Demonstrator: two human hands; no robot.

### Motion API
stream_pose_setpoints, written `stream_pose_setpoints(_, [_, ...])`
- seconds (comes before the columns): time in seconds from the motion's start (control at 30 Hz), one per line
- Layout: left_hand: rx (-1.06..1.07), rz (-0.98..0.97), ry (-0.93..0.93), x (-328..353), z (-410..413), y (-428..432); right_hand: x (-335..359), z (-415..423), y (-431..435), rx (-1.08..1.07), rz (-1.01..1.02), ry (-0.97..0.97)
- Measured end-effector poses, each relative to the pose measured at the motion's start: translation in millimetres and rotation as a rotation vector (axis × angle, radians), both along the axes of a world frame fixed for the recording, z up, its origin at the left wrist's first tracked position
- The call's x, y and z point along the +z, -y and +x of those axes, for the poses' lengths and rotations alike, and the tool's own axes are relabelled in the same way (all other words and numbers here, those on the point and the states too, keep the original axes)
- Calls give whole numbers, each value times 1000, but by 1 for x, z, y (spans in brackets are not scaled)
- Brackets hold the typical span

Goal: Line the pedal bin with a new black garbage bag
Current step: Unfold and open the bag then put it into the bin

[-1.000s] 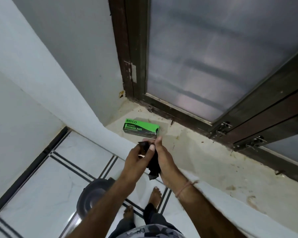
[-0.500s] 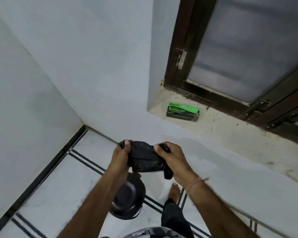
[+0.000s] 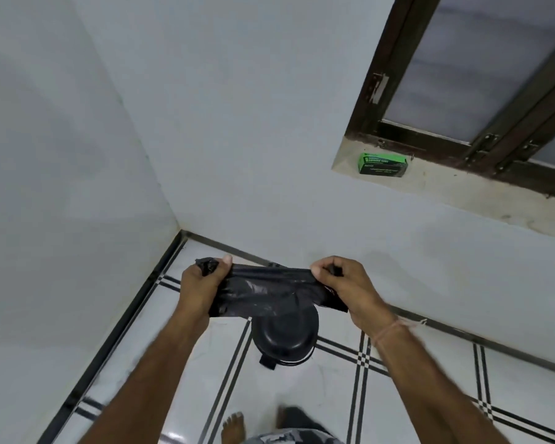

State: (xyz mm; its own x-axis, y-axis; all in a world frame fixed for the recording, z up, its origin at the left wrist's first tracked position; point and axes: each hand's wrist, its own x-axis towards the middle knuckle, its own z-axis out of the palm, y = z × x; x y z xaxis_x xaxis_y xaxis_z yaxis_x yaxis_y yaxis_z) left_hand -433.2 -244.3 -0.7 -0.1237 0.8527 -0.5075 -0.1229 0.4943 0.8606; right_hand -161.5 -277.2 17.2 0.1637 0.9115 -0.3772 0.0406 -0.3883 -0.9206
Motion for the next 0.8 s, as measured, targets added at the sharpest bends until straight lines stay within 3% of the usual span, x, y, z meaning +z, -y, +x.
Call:
stream_pose_setpoints(0.07, [-7,20,-64,0,-12,11,6,-12,9,-17,17,-49])
stream_pose_setpoints(0.13, [-66,44,-435,-1,-16,23,12,-24,17,20,39,-80])
stream_pose_setpoints(0.2, [-94,220,-773,10,-9,41,18,-35,26,82,59,-100])
stream_pose_setpoints(0.27, [-266,416,-646,27,7,53,25,-44,35,154,82,-126])
stream_pose_setpoints(0.37, [-625,326,-134,44,32,65,35,-44,46,207,119,-160])
stream_pose_setpoints(0.4, [-651,320,-63,45,38,68,38,-41,50,187,132,-159])
stream_pose_setpoints(0.6, [-500,354,-21,32,44,91,29,-21,76,-216,122,-96])
stream_pose_setpoints(0.8, [-514,306,-63,20,23,117,12,-37,98,-339,112,-141])
